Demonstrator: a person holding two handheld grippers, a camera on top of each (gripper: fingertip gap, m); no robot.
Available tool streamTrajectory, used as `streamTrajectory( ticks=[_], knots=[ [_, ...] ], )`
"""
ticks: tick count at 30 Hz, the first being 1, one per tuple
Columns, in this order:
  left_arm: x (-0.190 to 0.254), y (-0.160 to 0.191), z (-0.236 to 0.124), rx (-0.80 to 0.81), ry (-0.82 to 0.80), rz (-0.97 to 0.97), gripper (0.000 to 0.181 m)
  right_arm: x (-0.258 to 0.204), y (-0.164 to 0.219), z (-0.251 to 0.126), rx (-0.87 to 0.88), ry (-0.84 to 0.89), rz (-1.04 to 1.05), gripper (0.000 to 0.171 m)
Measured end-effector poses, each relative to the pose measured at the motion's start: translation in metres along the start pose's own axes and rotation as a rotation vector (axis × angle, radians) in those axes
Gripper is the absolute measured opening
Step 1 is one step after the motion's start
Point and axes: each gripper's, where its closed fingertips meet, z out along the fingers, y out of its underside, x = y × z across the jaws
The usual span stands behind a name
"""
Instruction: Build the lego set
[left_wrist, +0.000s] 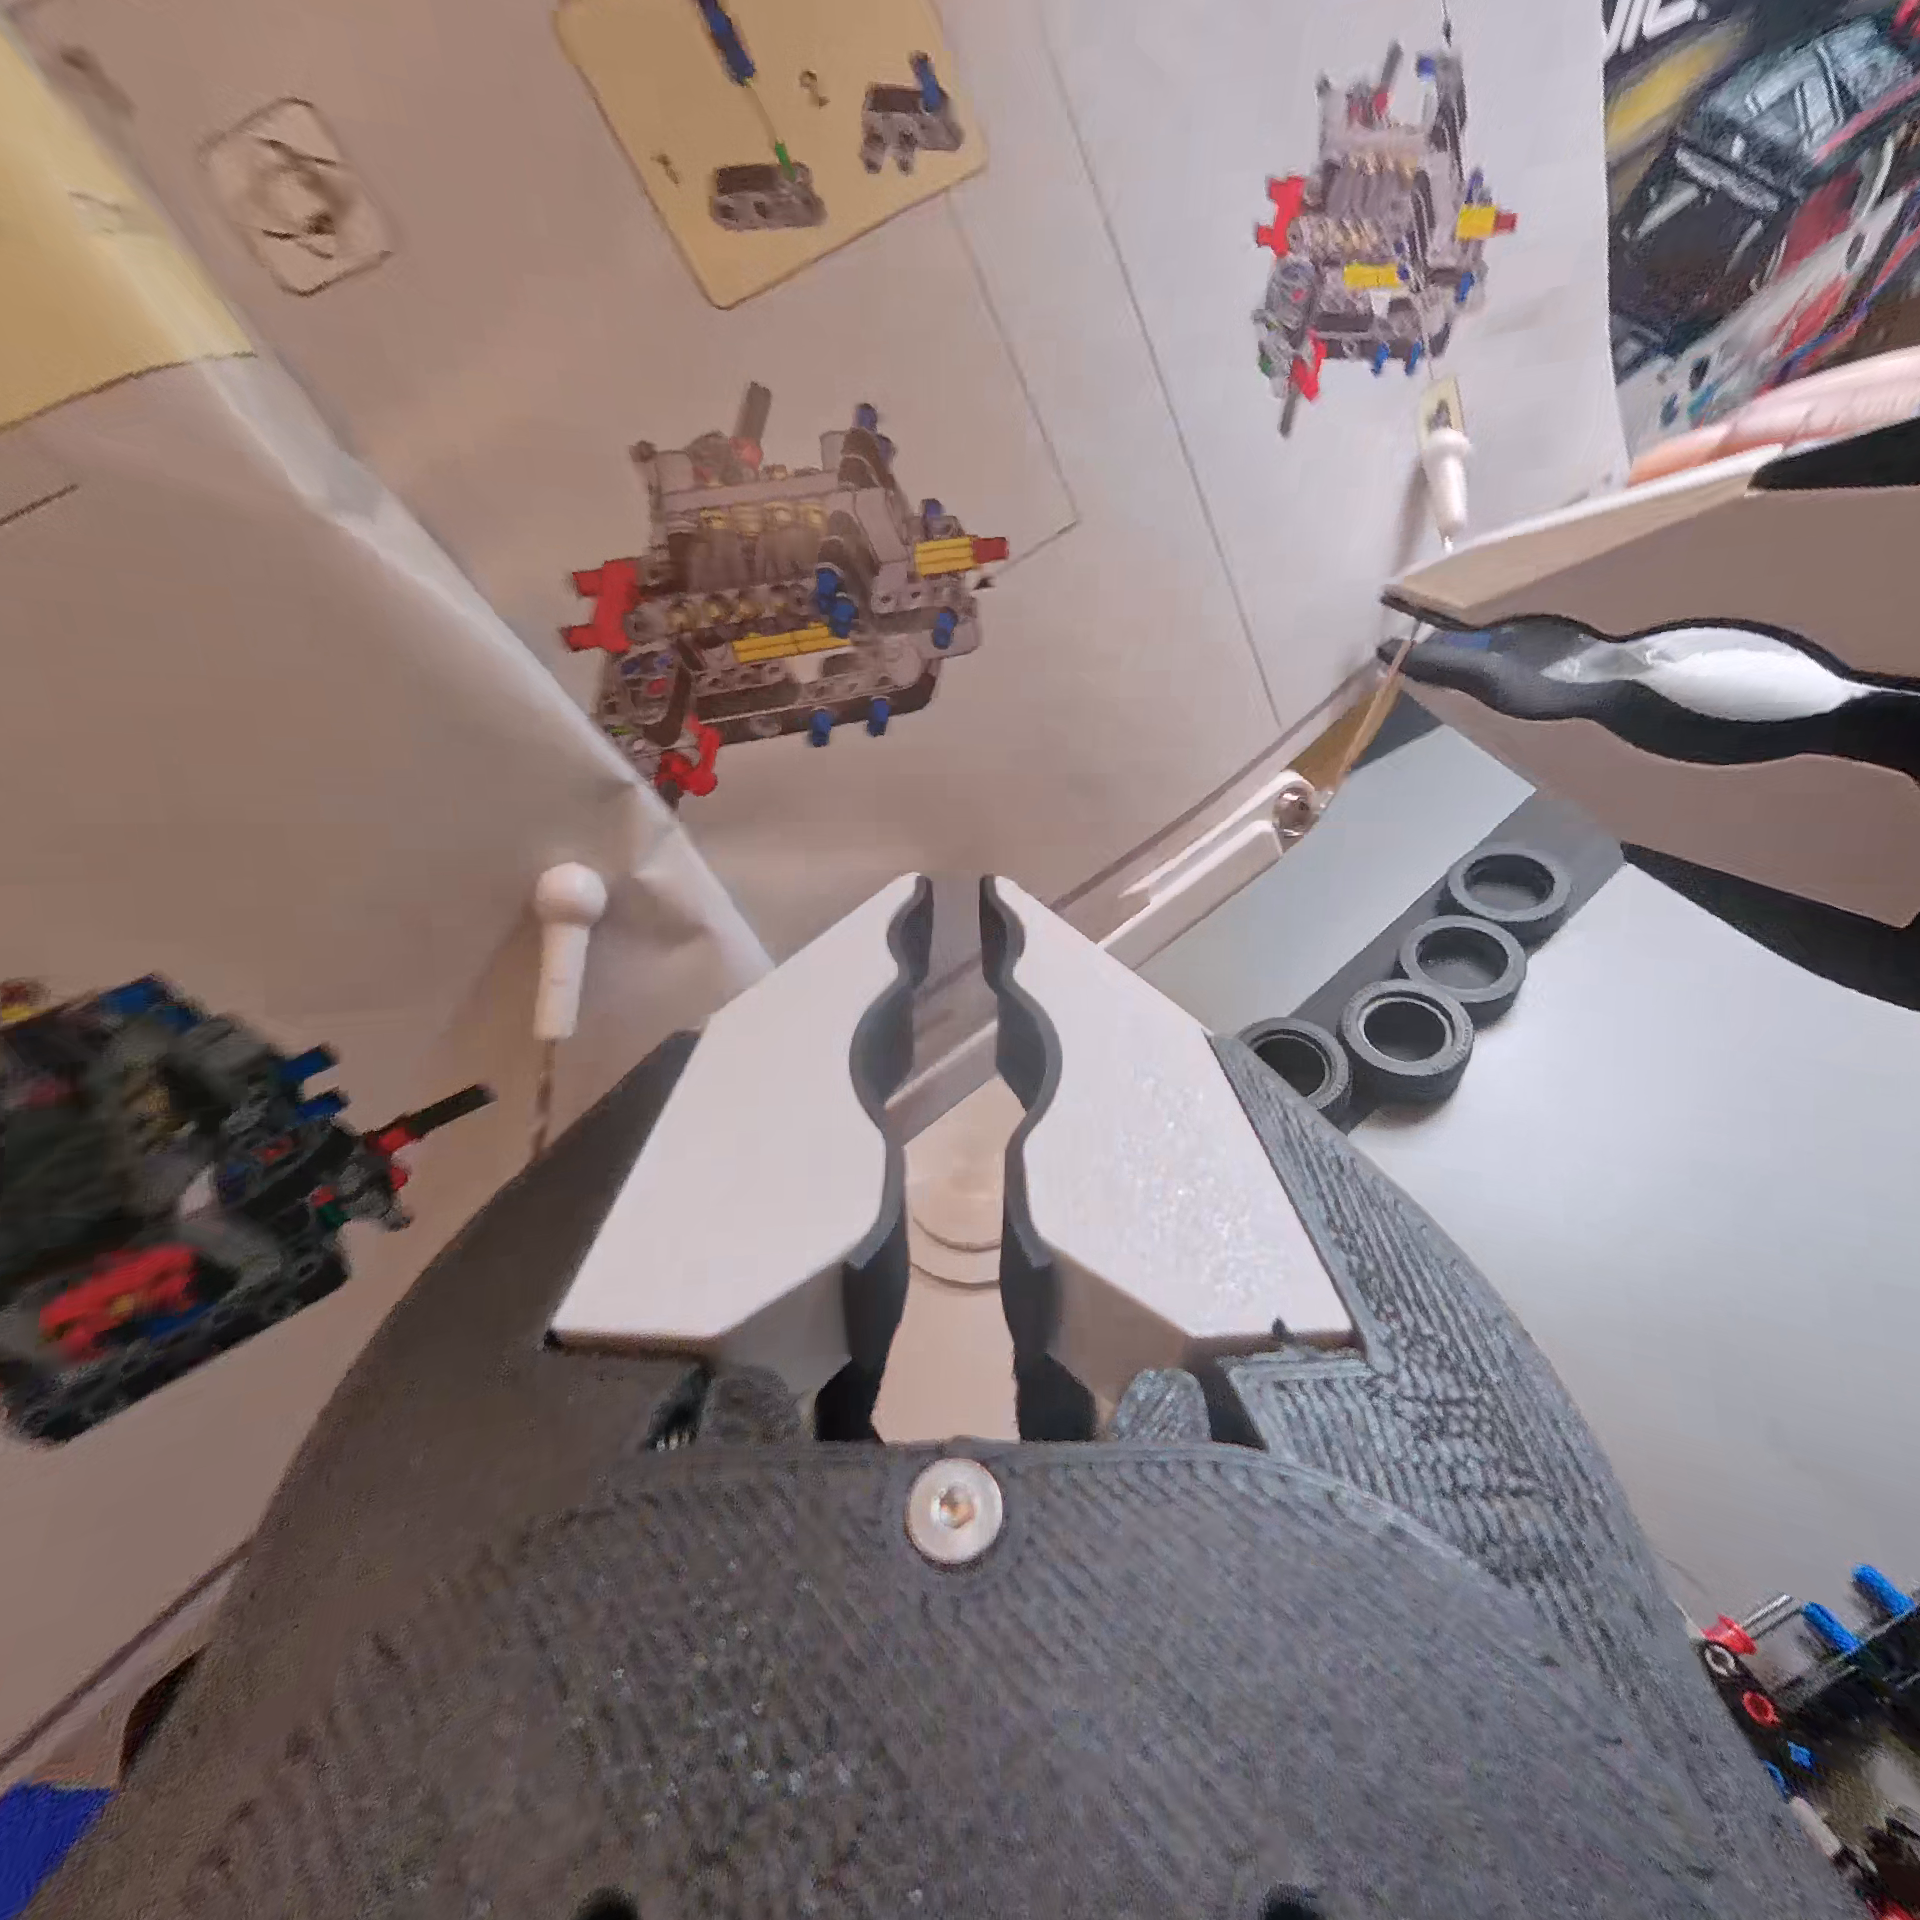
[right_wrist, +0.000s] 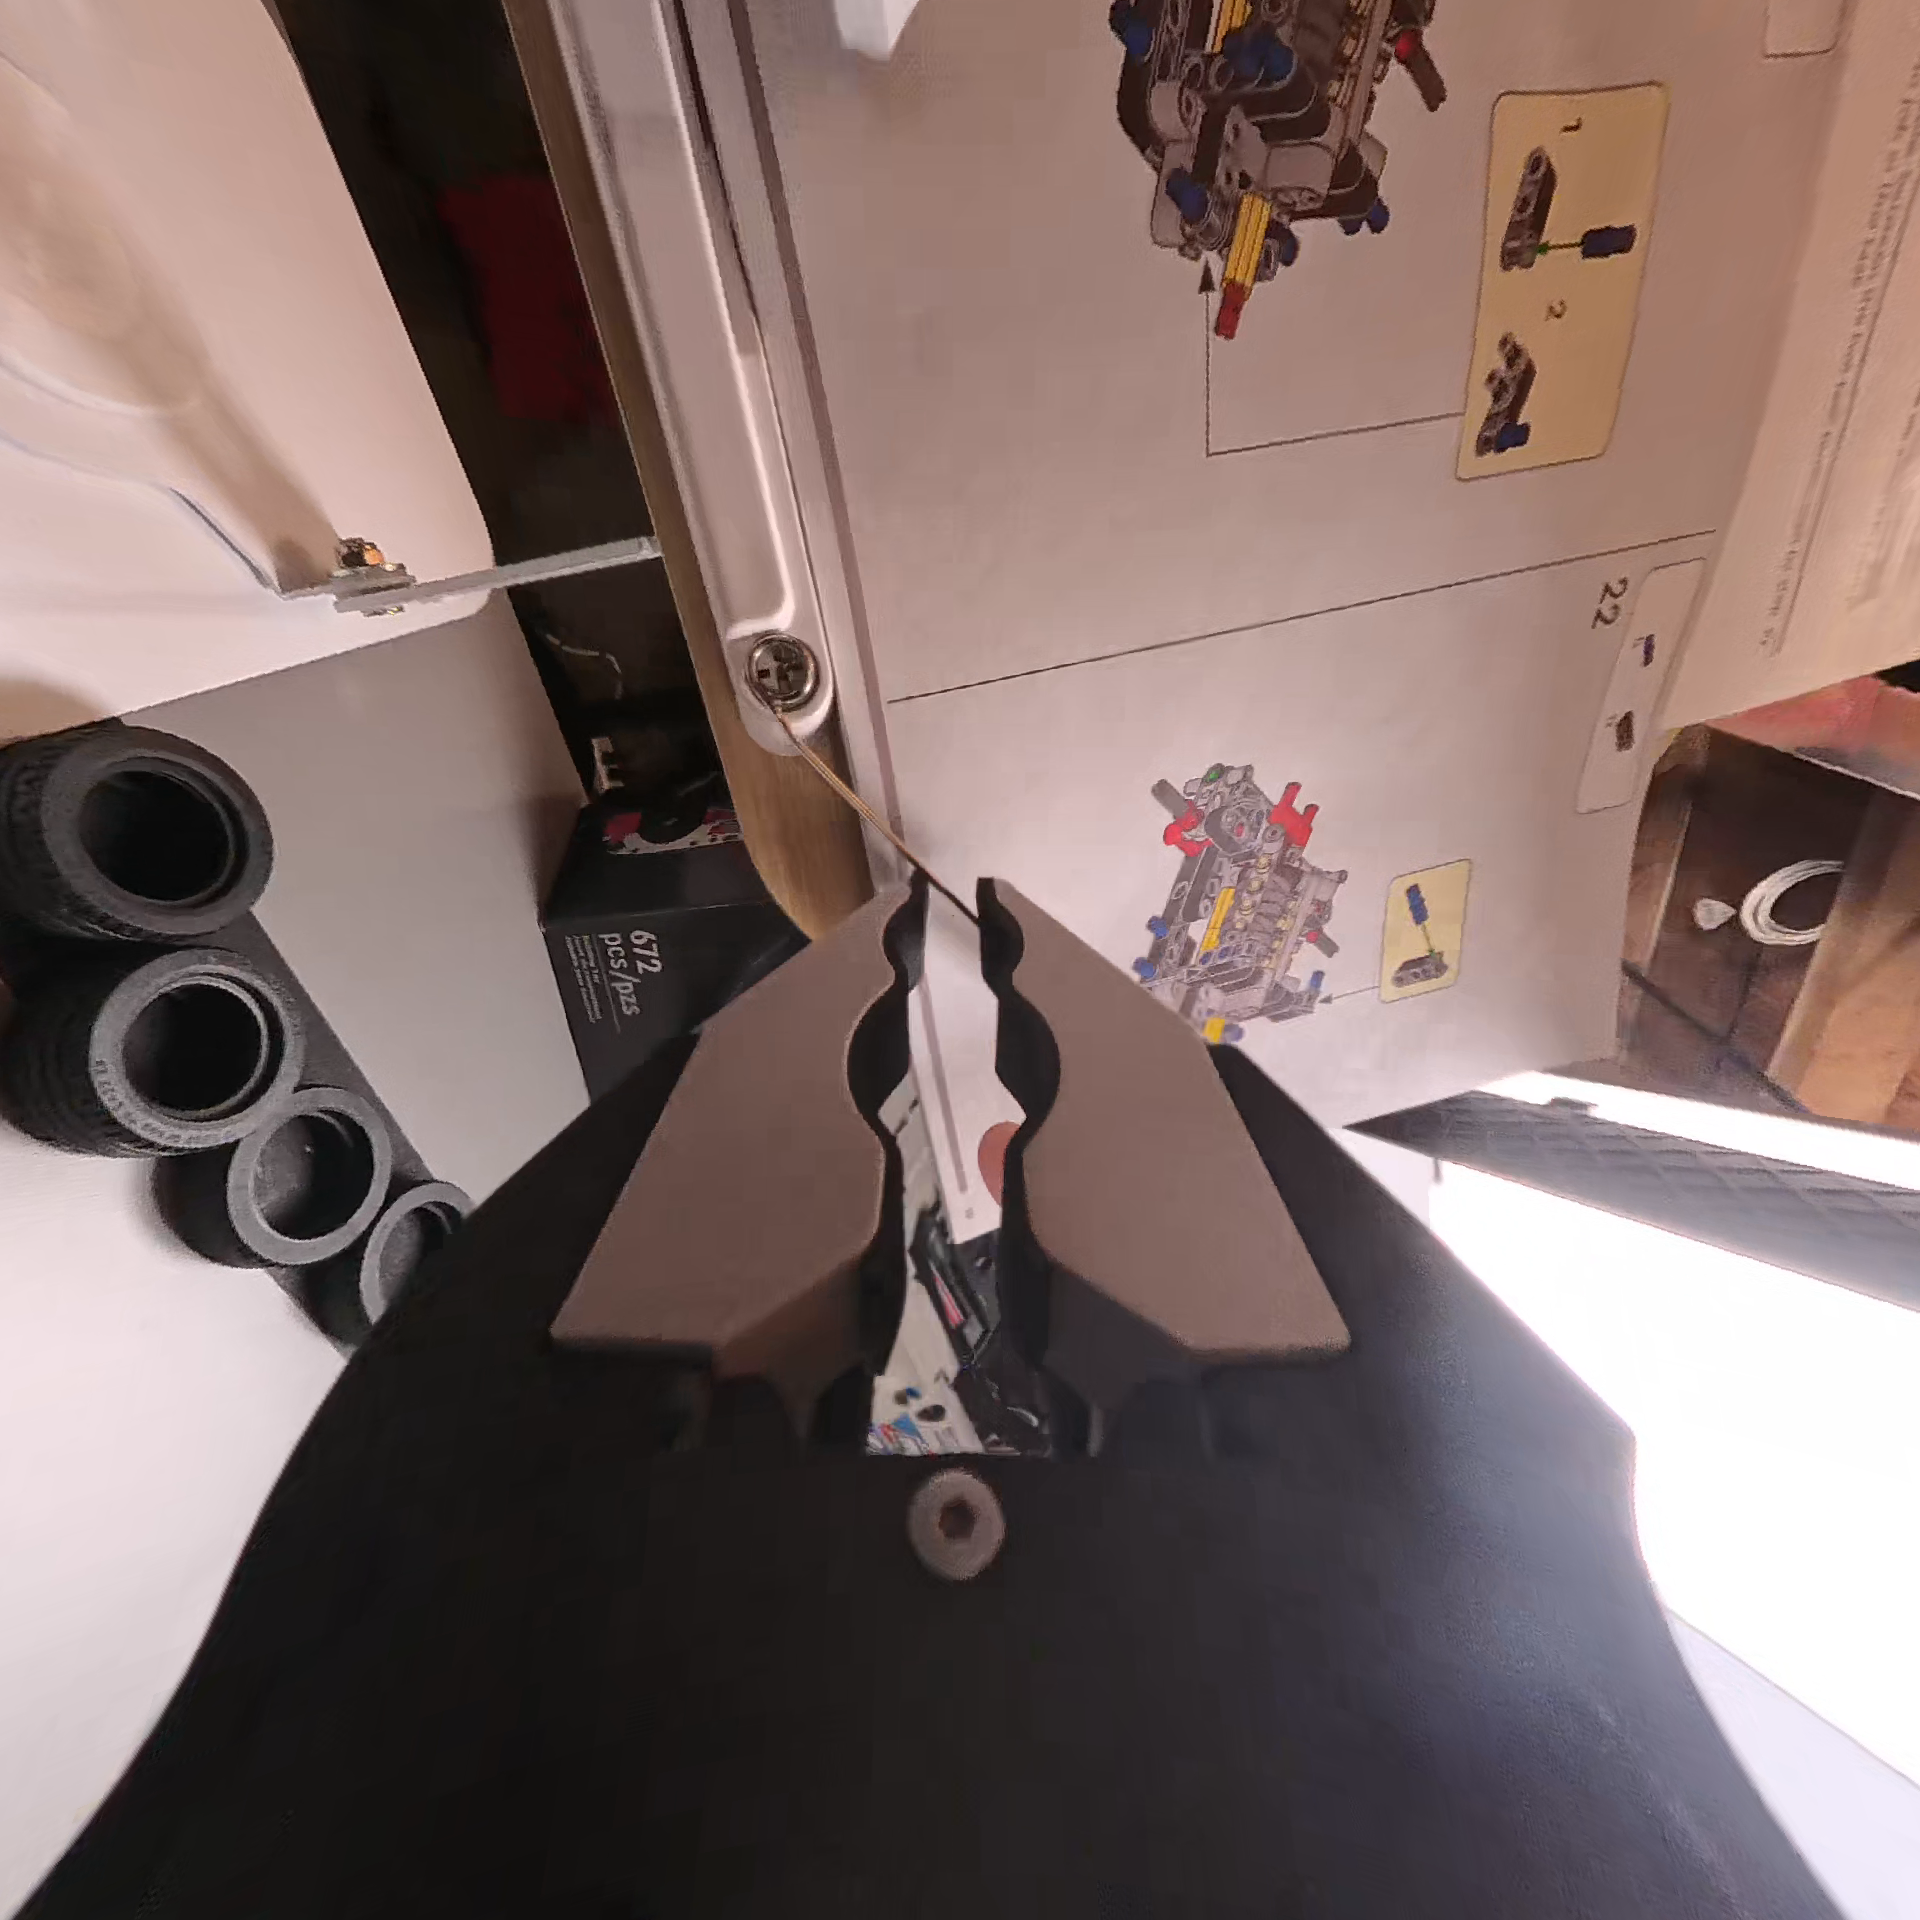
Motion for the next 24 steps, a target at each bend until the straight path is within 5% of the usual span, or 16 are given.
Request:
streamTrajectory(
  ticks=[11, 24],
  knots=[
    [-0.047, 0.011, -0.054, 0.165, -0.085, -0.026, 0.009, -0.001, 0.001, 0.000, 0.053, 0.042, 0.062, 0.008],
    [-0.063, 0.032, -0.050, 0.111, -0.138, 0.002, 0.011, -0.006, 0.006, -0.002, 0.051, 0.041, 0.113, 0.004]
  ],
)
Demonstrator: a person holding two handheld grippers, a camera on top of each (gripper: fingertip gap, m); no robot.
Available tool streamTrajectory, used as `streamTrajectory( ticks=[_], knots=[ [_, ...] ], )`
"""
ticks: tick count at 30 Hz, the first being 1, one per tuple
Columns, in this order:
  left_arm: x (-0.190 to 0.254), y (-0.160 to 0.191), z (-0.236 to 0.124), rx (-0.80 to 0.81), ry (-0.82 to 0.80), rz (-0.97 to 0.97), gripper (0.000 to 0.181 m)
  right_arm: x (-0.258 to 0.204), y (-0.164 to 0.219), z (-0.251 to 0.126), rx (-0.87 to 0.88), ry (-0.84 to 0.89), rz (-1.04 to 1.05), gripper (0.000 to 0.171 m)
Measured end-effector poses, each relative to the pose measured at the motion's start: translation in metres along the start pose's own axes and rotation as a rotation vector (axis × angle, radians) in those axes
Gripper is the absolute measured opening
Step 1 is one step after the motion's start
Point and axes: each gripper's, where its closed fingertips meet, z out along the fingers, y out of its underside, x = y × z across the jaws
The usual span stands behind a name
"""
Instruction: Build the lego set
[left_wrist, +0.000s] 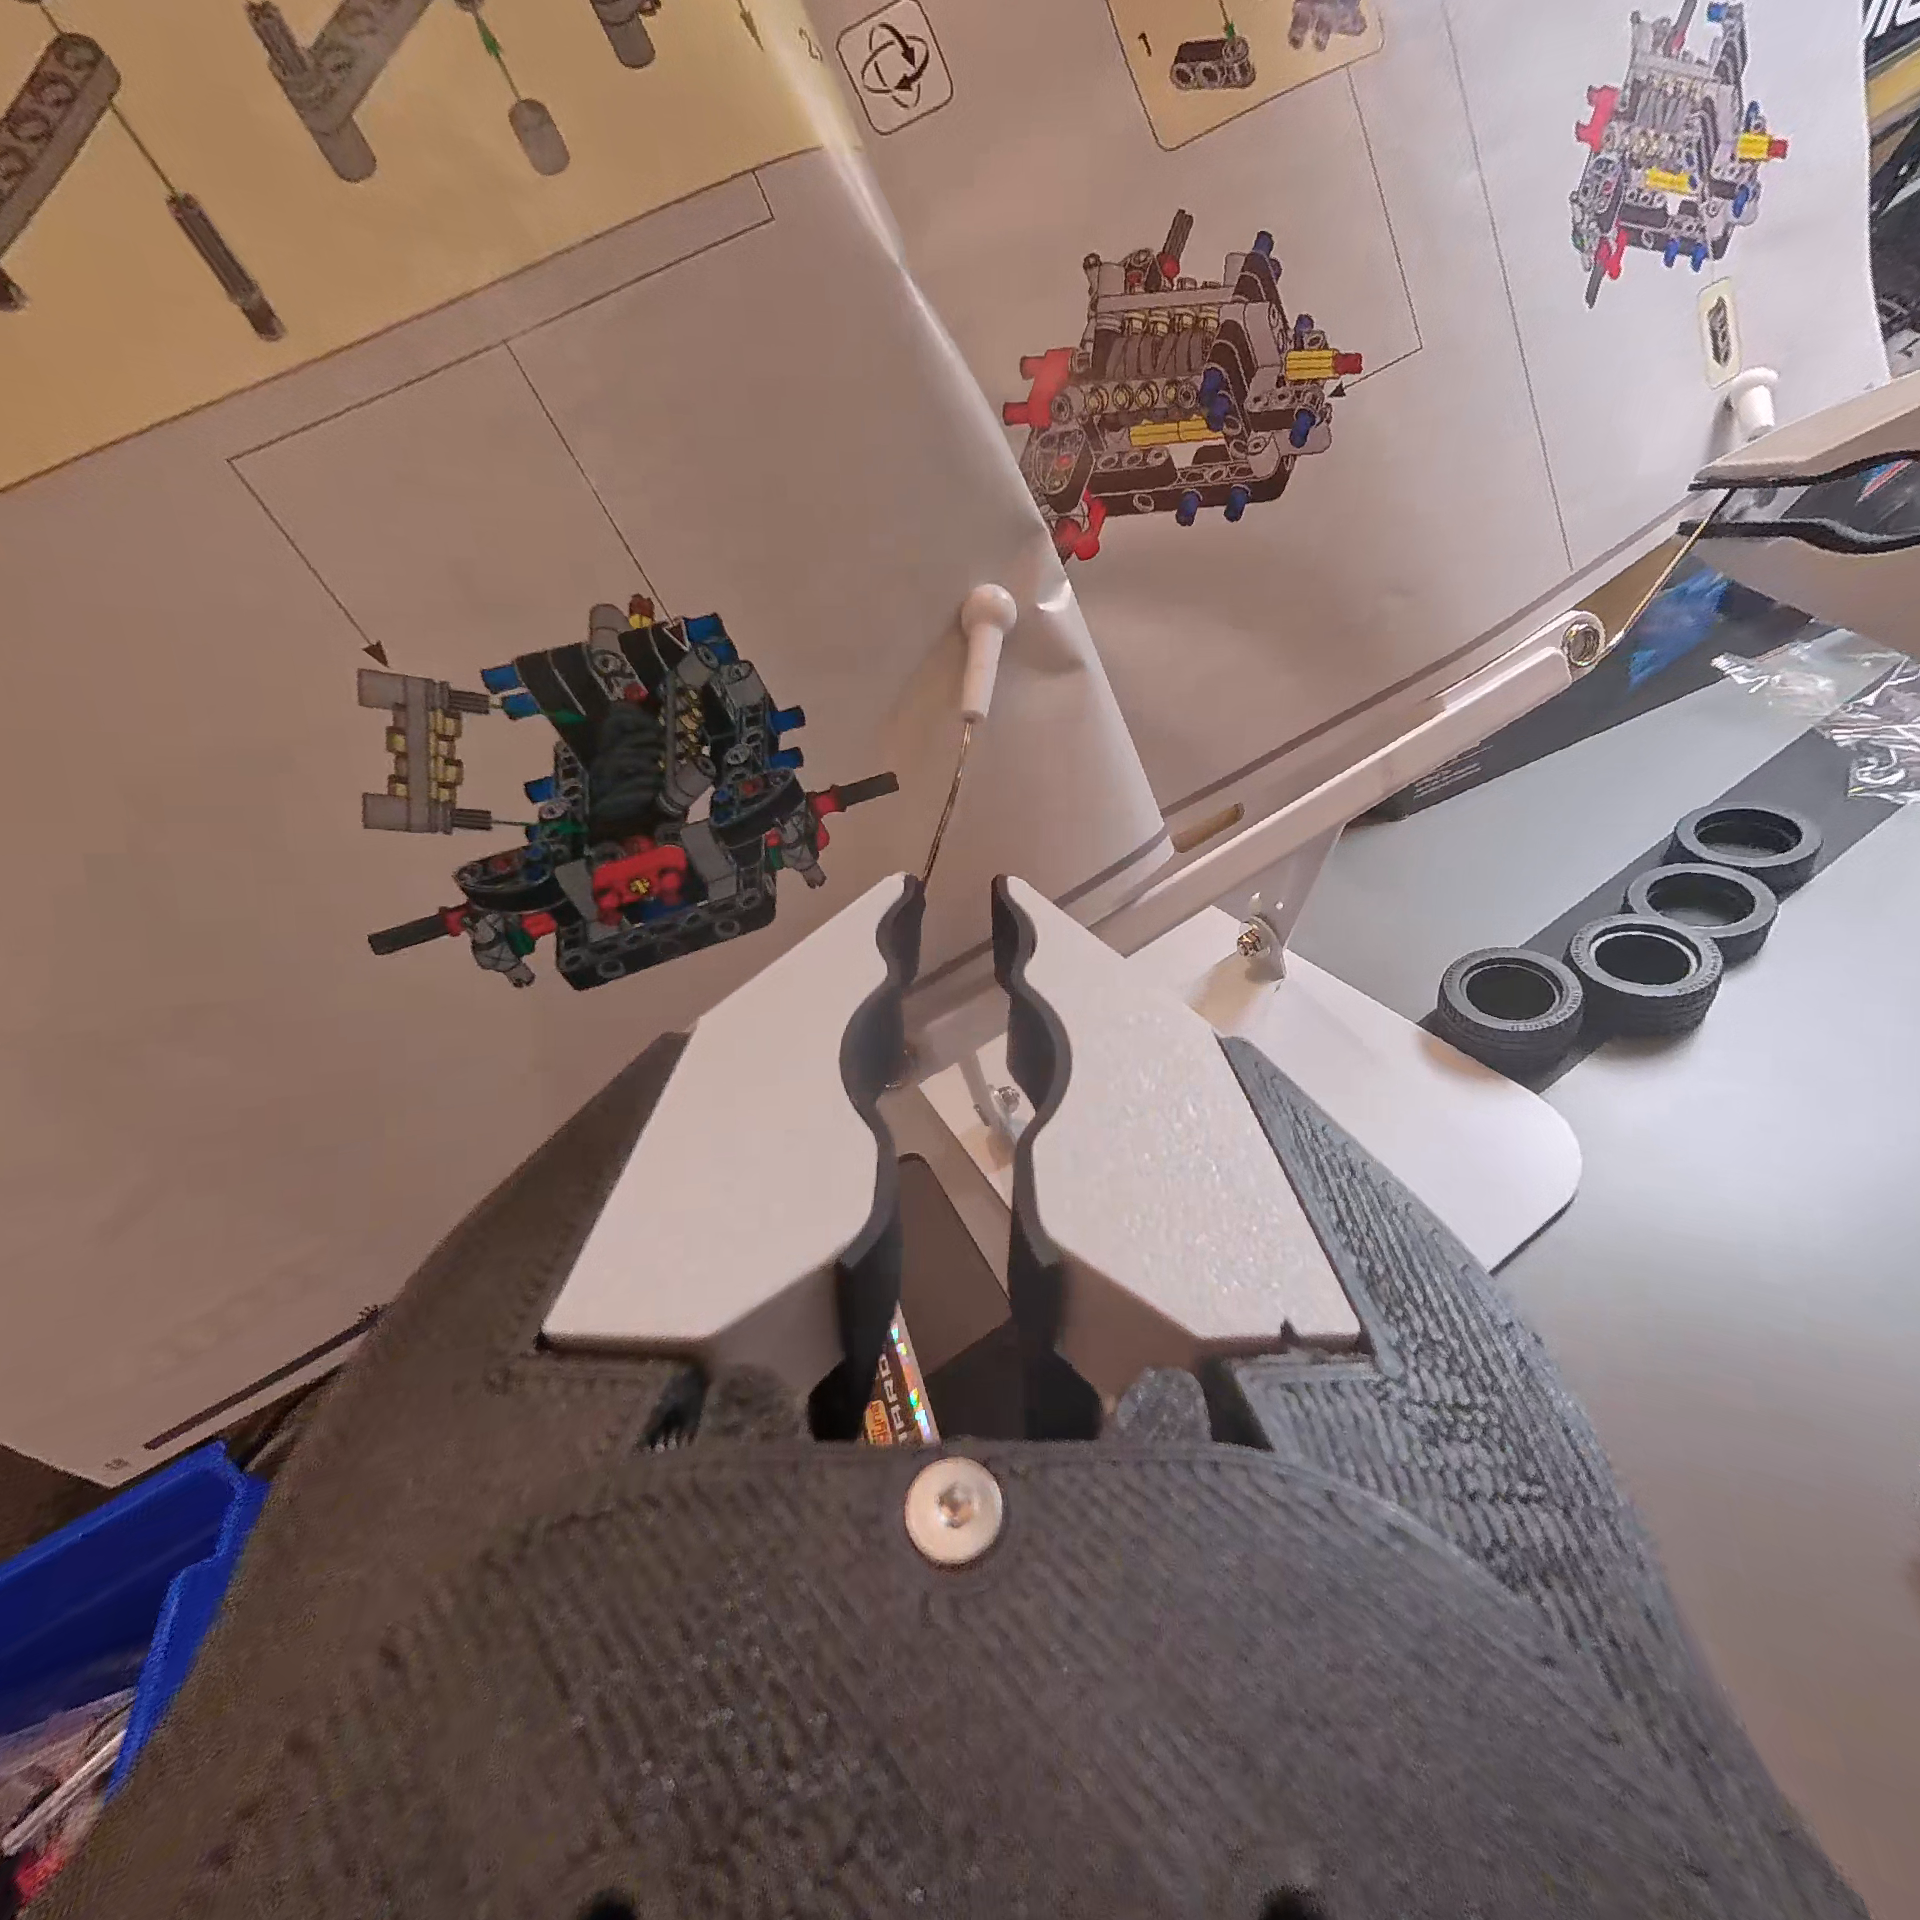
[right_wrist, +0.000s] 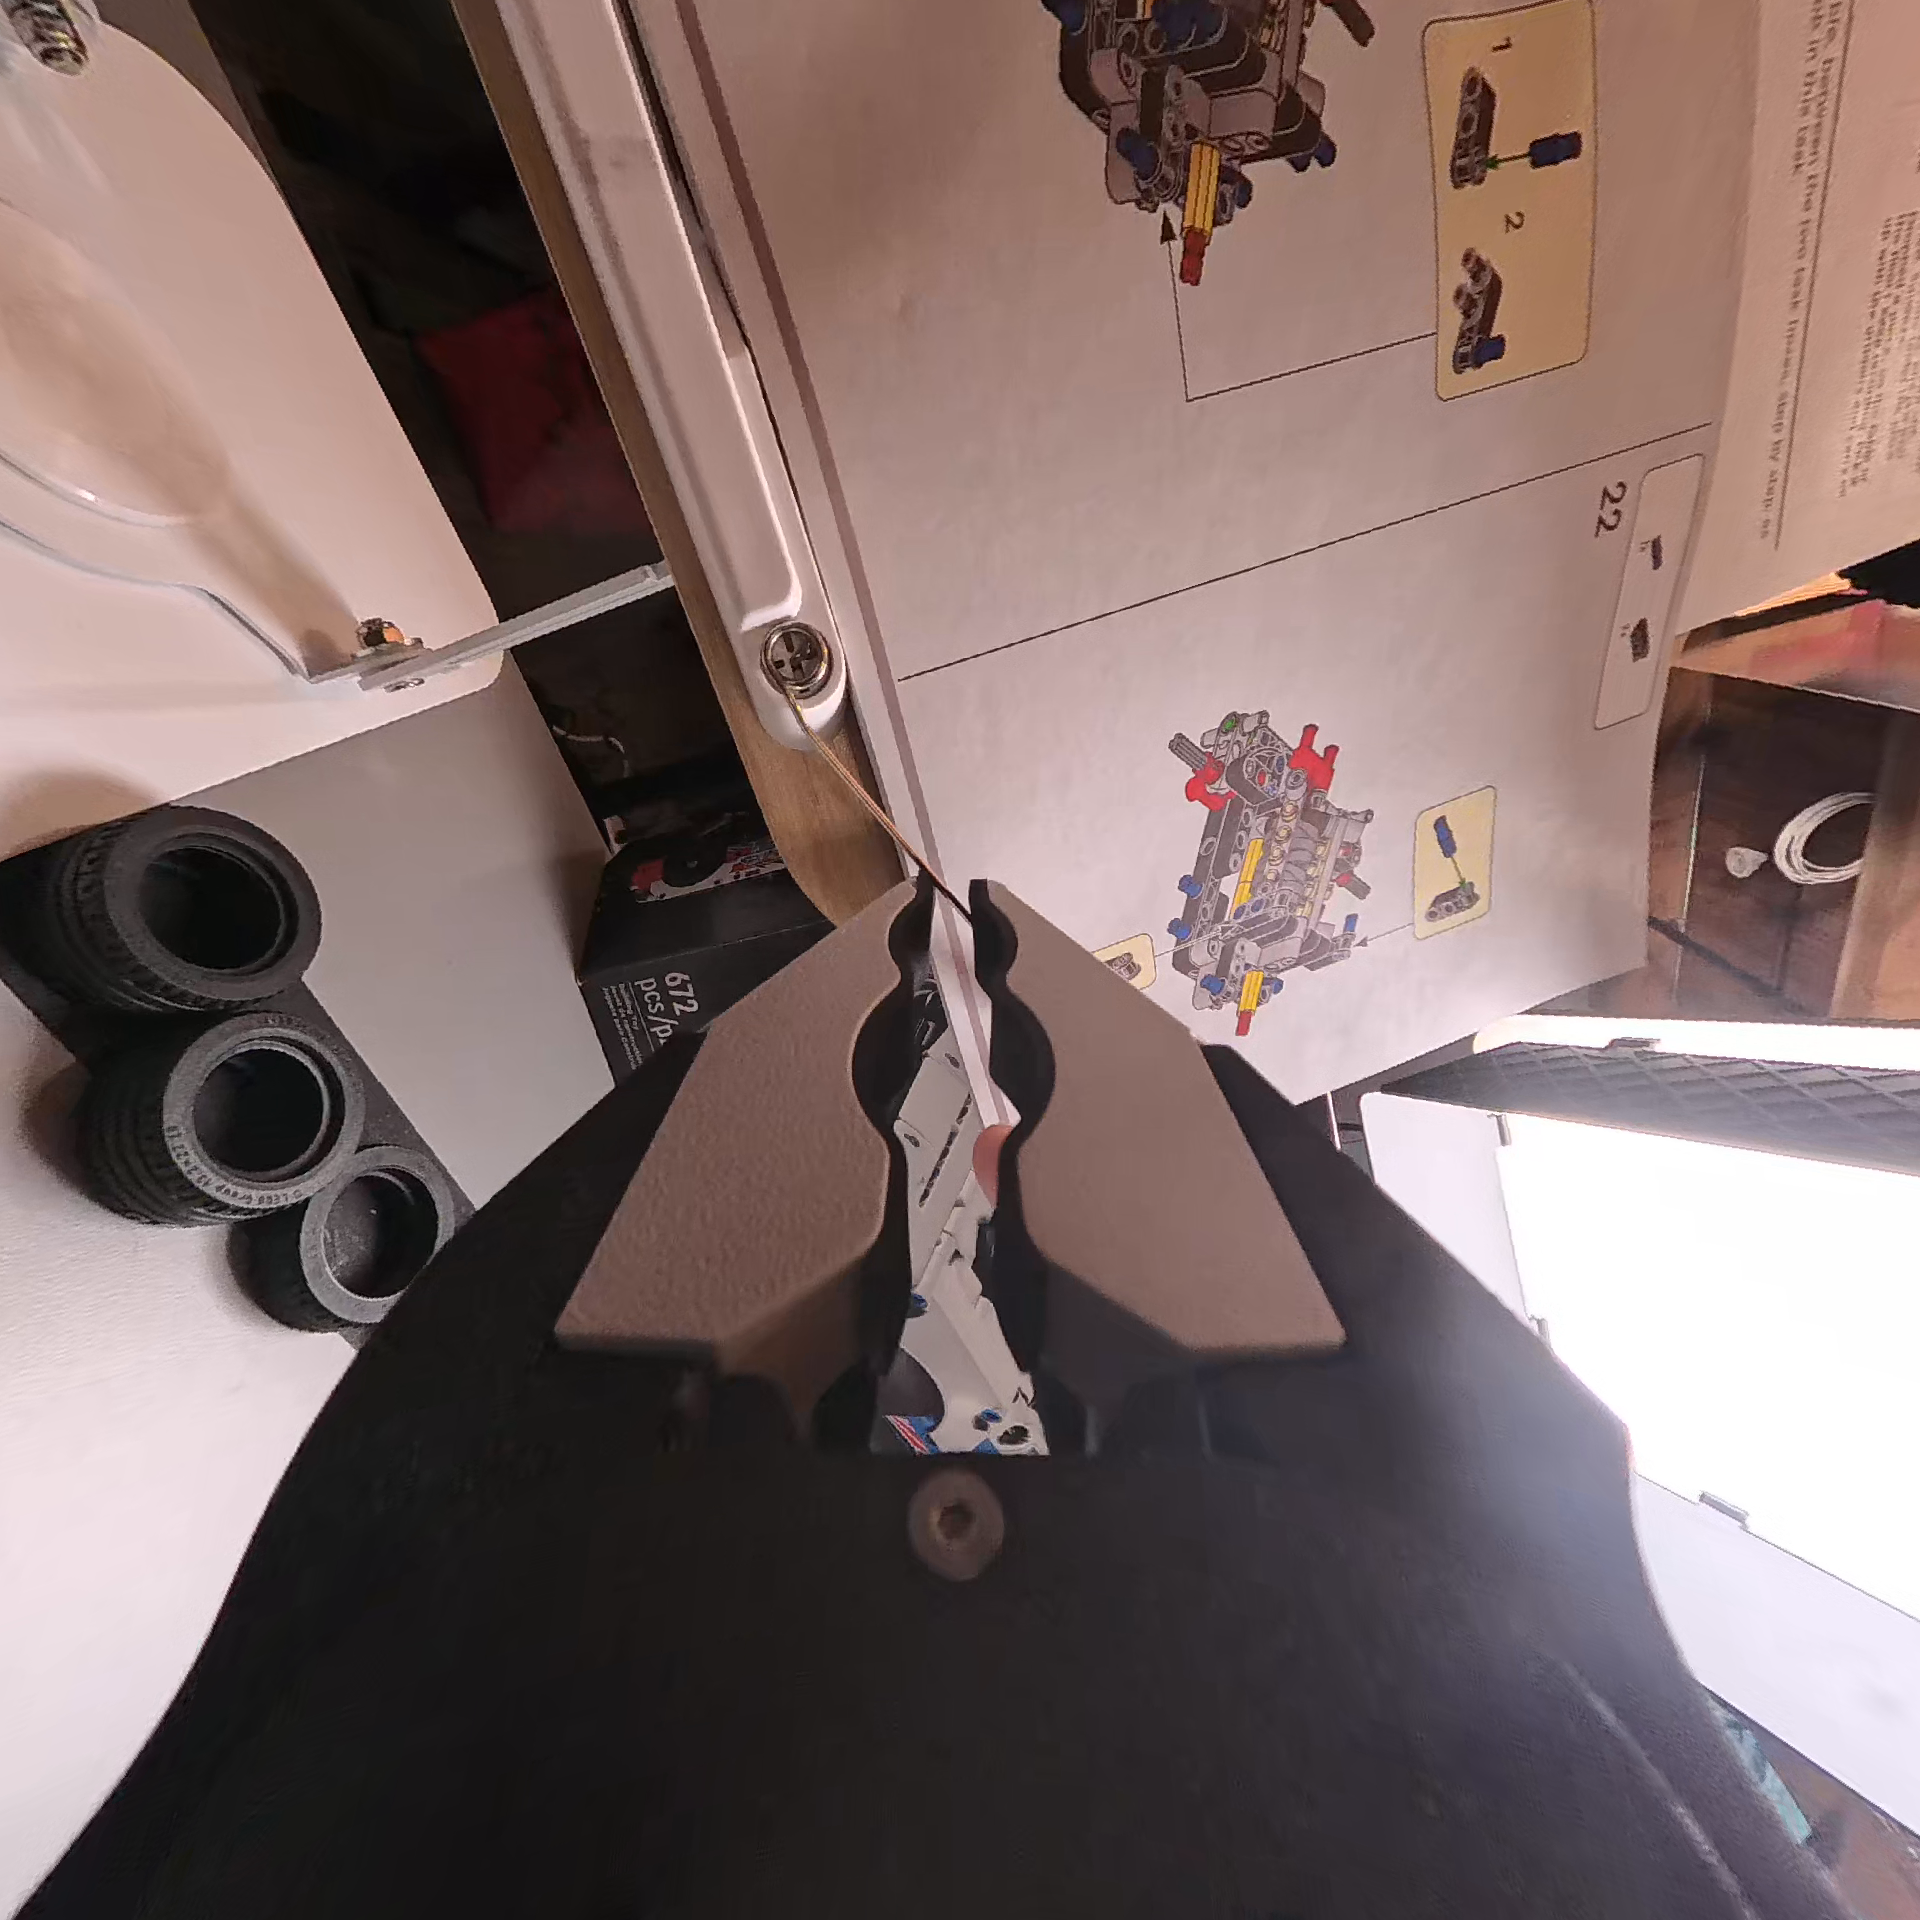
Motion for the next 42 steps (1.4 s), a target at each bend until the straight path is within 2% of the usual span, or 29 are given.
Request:
streamTrajectory(
  ticks=[4, 6, 11, 13, 15, 17, 19, 25, 29, 33, 37, 42],
  knots=[
    [-0.002, -0.005, -0.003, 0.021, -0.028, 0.041, 0.013, 0.000, 0.001, -0.001, -0.004, -0.013, 0.008, 0.005],
    [-0.003, -0.009, -0.006, 0.044, -0.036, 0.064, 0.013, 0.000, -0.005, -0.007, 0.018, -0.047, 0.030, 0.015],
    [0.004, -0.005, 0.001, 0.016, -0.003, 0.118, 0.021, 0.011, -0.049, -0.025, 0.119, -0.204, 0.299, 0.026],
    [0.006, 0.001, 0.009, -0.019, -0.001, 0.128, 0.016, 0.011, -0.056, -0.016, 0.089, -0.253, 0.373, 0.031],
    [0.000, 0.001, 0.012, -0.022, -0.048, 0.168, 0.000, 0.009, -0.055, 0.000, 0.042, -0.275, 0.429, 0.037],
    [0.000, 0.001, 0.012, -0.027, -0.035, 0.192, 0.000, 0.006, -0.054, 0.012, 0.035, -0.278, 0.476, 0.036],
    [0.001, 0.001, 0.010, -0.041, 0.000, 0.222, 0.000, 0.010, -0.050, 0.018, 0.031, -0.231, 0.472, 0.026],
    [0.012, 0.002, 0.008, 0.010, 0.098, 0.408, 0.000, 0.010, -0.046, 0.019, 0.030, -0.210, 0.508, 0.024],
    [0.012, 0.001, 0.010, -0.009, 0.083, 0.413, 0.000, 0.011, -0.048, 0.017, 0.009, -0.204, 0.487, 0.024],
    [0.013, 0.001, 0.010, -0.046, 0.047, 0.427, 0.000, 0.014, -0.102, 0.002, 0.240, -0.217, 0.446, 0.018],
    [0.013, 0.000, 0.008, -0.007, 0.052, 0.374, 0.000, -0.004, -0.136, 0.013, 0.295, -0.359, 0.549, 0.015],
    [0.013, -0.003, 0.004, 0.080, 0.066, 0.297, 0.000, -0.011, -0.149, 0.026, 0.303, -0.395, 0.644, 0.011]
  ],
)
